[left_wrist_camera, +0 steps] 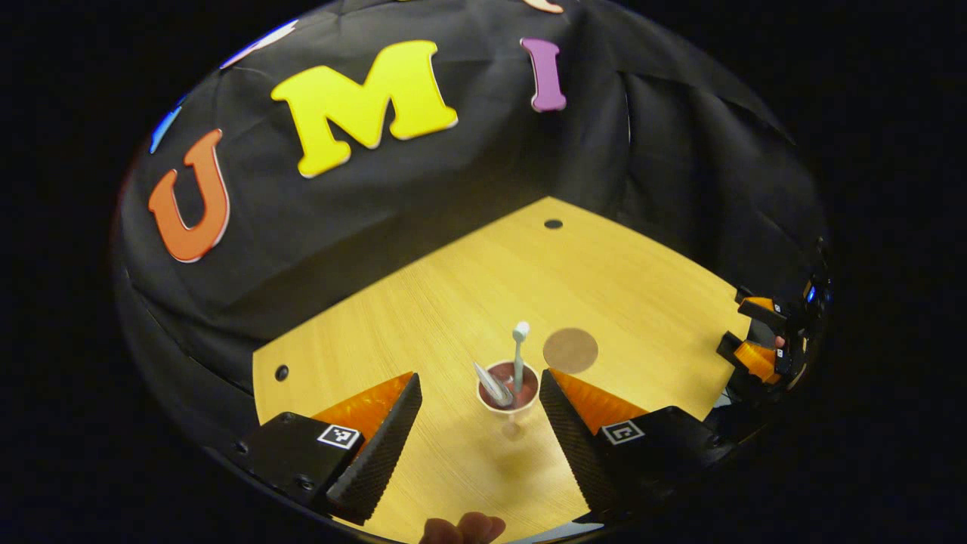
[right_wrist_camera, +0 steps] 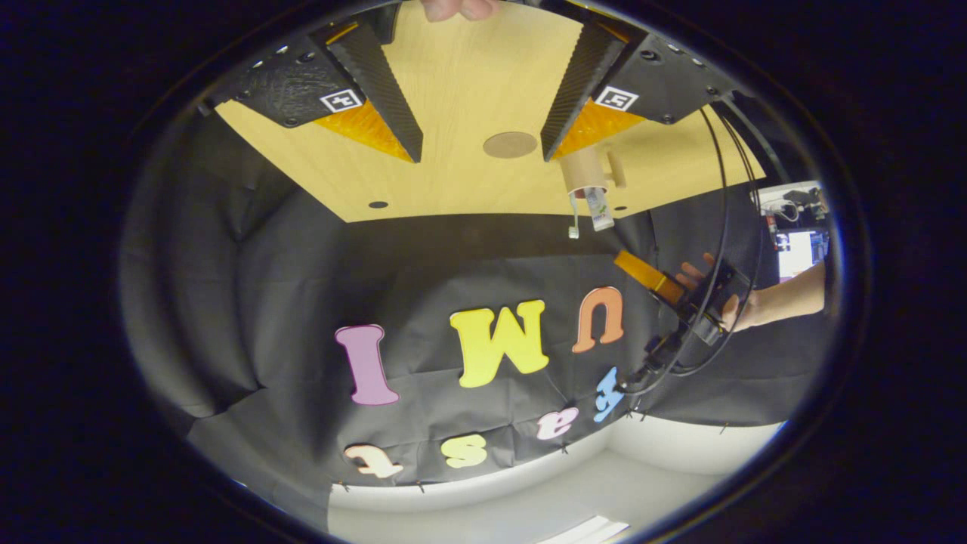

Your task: Put the toothbrush and toothpaste on the desktop into the cup, then pick up the cup and place it on the coaster on the desktop.

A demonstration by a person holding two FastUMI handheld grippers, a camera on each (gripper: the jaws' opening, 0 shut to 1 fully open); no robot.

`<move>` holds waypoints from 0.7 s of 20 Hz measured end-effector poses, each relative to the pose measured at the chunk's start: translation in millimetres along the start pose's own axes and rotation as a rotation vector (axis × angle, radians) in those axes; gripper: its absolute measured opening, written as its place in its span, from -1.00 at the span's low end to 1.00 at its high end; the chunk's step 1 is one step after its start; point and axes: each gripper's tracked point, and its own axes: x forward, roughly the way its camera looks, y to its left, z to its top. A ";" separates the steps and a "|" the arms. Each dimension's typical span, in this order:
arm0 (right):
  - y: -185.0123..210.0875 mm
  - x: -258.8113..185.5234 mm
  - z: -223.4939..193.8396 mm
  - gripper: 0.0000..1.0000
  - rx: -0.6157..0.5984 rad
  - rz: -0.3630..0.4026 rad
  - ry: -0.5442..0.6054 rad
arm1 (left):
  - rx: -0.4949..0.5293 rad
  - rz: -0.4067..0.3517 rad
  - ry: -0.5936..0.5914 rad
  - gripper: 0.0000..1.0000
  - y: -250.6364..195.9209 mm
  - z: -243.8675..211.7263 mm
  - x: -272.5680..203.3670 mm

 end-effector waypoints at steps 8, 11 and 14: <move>4.0 5.5 -30.7 0.91 0.100 0.008 0.055 | 0.000 -0.073 0.439 1.00 -18.7 -66.3 33.2; -1.6 5.0 -37.0 0.91 0.102 -0.004 0.065 | 0.006 -0.059 0.512 1.00 -18.4 -73.5 38.6; -6.0 6.1 -39.6 0.91 0.112 -0.016 0.067 | 0.000 -0.056 0.549 1.00 -22.2 -69.1 45.2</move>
